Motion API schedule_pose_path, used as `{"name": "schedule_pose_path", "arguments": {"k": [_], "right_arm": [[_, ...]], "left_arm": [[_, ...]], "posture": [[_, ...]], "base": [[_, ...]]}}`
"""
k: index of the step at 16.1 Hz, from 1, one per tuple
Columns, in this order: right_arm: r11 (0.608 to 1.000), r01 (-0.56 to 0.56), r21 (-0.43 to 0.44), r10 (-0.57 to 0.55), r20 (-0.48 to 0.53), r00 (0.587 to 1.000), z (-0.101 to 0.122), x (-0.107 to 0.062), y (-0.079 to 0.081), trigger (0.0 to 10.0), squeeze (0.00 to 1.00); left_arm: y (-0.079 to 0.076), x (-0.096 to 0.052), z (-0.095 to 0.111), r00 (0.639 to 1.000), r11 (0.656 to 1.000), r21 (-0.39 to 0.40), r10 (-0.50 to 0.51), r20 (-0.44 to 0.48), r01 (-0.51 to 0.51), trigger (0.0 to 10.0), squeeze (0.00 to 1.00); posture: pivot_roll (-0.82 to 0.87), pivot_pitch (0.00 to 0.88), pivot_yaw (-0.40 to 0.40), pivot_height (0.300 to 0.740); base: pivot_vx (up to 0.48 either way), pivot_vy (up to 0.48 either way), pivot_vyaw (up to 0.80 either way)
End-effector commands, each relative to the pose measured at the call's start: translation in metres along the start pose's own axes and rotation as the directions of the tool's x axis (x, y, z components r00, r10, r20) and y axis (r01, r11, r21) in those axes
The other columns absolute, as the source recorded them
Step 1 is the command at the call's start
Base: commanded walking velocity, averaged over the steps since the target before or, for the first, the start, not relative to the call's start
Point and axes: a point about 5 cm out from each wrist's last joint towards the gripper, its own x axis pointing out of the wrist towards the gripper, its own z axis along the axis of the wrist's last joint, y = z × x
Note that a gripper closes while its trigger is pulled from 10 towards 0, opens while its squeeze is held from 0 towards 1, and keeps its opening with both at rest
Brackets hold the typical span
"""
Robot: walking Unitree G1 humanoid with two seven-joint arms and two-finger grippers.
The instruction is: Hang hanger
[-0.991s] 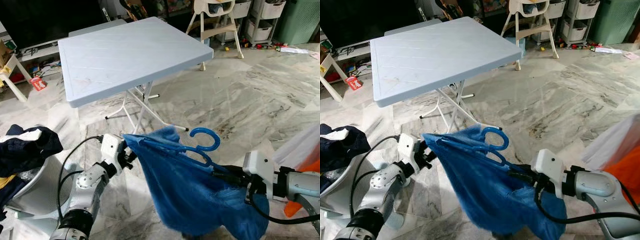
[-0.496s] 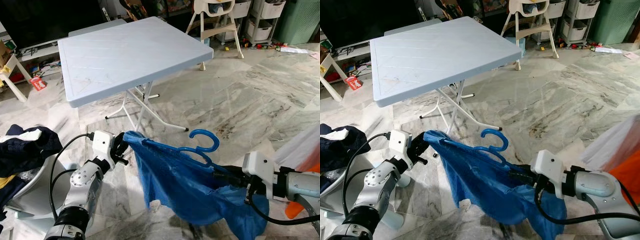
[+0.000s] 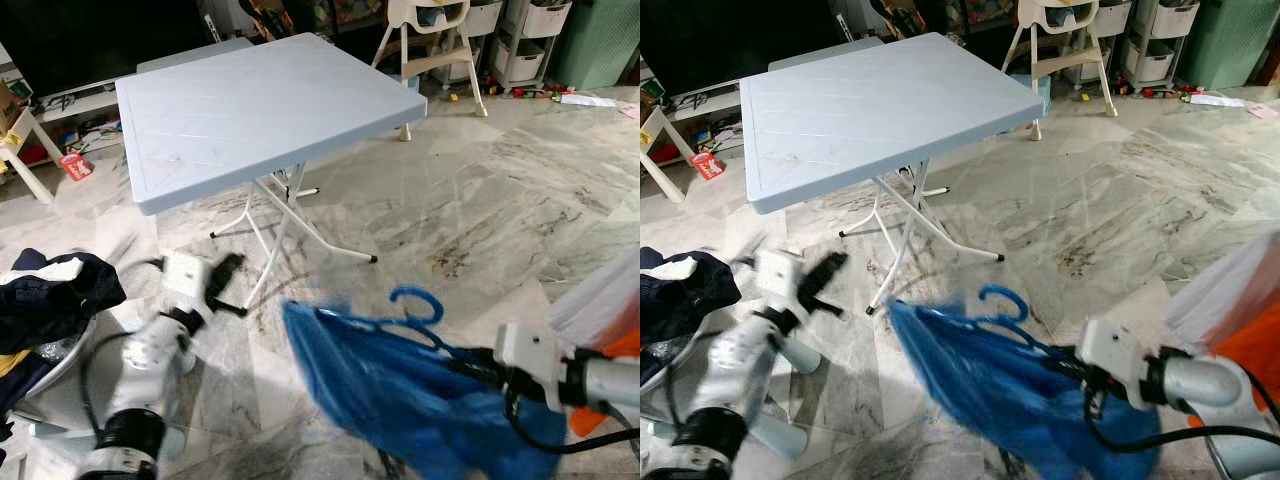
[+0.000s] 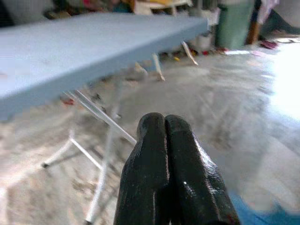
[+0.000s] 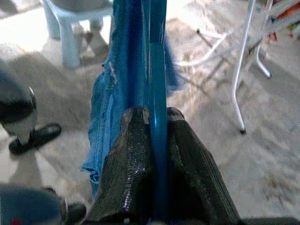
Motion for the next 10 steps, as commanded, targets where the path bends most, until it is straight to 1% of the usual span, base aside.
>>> {"name": "schedule_pose_path", "arguments": {"k": [1, 2, 3, 5, 6, 7, 8, 10], "right_arm": [[0.999, 0.010, -0.038, -0.009, 0.017, 1.000, 0.003, -0.001, -0.002, 10.0, 0.00], [1.000, 0.030, -0.009, -0.029, 0.061, 0.998, 0.008, 0.000, -0.007, 10.0, 0.00], [0.999, 0.038, -0.010, -0.037, 0.081, 0.996, 0.013, 0.001, -0.011, 10.0, 0.00], [0.995, 0.086, -0.051, -0.080, 0.116, 0.990, 0.021, 0.005, -0.020, 10.0, 0.00], [0.988, 0.139, -0.066, -0.127, 0.157, 0.979, 0.029, 0.008, -0.027, 10.0, 0.00], [0.977, 0.201, -0.077, -0.181, 0.217, 0.959, 0.043, 0.010, -0.036, 10.0, 0.00], [0.976, 0.204, -0.073, -0.181, 0.246, 0.952, 0.051, 0.010, -0.038, 10.0, 0.00], [0.975, 0.208, -0.081, -0.180, 0.267, 0.947, 0.058, 0.010, -0.039, 10.0, 0.00]], "left_arm": [[0.012, -0.006, 0.003, 0.999, 0.999, 0.007, 0.043, 0.010, -0.043, 0.0, 0.00], [0.013, -0.007, 0.001, 0.999, 0.999, 0.004, 0.046, 0.001, -0.046, 0.0, 0.00], [0.010, -0.007, -0.001, 1.000, 1.000, -0.001, 0.030, -0.006, -0.030, 0.0, 0.00], [-0.008, -0.006, -0.008, 0.998, 0.999, 0.006, -0.048, -0.038, 0.048, 0.0, 0.00], [-0.018, -0.006, -0.014, 0.995, 0.996, 0.027, -0.079, -0.058, 0.080, 7.1, 0.00], [-0.032, -0.008, -0.023, 0.991, 0.994, 0.001, -0.106, -0.077, 0.107, 10.0, 0.68], [-0.039, -0.009, -0.027, 0.990, 0.993, -0.022, -0.120, -0.081, 0.118, 10.0, 1.00], [-0.047, -0.008, -0.030, 0.989, 0.992, -0.032, -0.127, -0.076, 0.125, 10.0, 1.00]], "posture": [[-0.13, 0.032, 0.123, 0.740], [-0.13, 0.032, 0.120, 0.740], [-0.13, 0.031, 0.120, 0.740], [-0.13, 0.032, 0.118, 0.740], [-0.14, 0.031, 0.118, 0.740], [-0.14, 0.031, 0.119, 0.740], [-0.15, 0.031, 0.119, 0.740], [-0.15, 0.031, 0.119, 0.740]], "base": [[0.000, 0.000, 0.00], [0.000, 0.000, 0.00], [0.000, 0.000, 0.00], [0.000, 0.000, 0.00], [0.000, 0.000, 0.00], [0.000, 0.000, 0.00], [0.000, 0.000, 0.00], [0.000, 0.000, 0.00]]}}
